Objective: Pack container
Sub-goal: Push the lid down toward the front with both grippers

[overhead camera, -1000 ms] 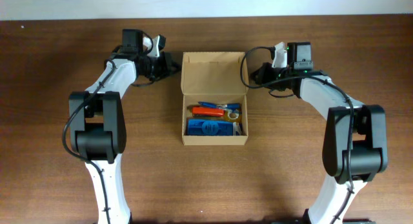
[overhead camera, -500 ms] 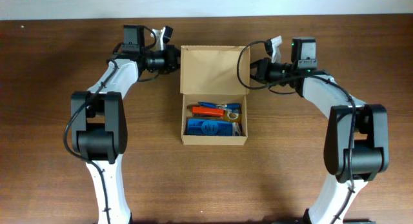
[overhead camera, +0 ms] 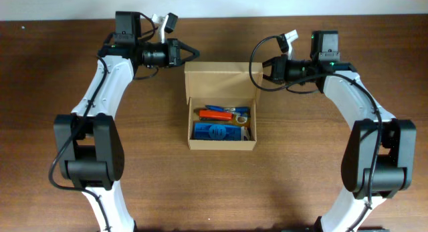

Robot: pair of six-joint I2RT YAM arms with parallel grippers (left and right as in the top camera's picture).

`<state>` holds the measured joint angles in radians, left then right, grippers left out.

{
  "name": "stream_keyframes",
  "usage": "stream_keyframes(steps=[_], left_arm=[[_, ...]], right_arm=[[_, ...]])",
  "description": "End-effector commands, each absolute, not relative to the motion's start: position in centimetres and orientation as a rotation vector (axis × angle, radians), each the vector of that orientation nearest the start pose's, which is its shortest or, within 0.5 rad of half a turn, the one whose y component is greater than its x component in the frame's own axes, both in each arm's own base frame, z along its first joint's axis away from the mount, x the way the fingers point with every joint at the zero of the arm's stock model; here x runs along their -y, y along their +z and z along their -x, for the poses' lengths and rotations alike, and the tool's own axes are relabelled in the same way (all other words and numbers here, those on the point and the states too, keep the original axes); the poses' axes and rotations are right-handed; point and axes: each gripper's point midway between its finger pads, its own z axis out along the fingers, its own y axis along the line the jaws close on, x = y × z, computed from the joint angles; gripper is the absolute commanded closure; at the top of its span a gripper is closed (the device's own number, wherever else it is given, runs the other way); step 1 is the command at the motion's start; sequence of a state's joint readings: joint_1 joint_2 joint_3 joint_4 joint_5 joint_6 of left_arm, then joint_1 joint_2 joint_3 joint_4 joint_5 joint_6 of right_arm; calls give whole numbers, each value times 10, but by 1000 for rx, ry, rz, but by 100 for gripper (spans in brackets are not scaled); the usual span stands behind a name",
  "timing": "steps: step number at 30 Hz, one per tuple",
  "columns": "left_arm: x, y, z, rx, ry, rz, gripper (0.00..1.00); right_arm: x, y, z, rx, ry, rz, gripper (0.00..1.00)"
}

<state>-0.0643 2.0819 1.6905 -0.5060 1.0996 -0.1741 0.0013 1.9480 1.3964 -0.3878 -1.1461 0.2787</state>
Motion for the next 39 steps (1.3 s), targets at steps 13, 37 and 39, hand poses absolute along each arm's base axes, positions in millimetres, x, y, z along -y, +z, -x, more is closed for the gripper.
stream_keyframes(steps=[13,37,39], left_arm=[[173,178,-437,-2444,-1021,-592,98],[164,208,-338,-2635,-564,-813,98],[169,191,-336,-2638,-593,-821,98]], right_arm=[[-140,158,-396,-2478,1254,320,96],[-147,215,-299,-2569,719,574,96],[-150,204,-302,-2557,725,581,96]])
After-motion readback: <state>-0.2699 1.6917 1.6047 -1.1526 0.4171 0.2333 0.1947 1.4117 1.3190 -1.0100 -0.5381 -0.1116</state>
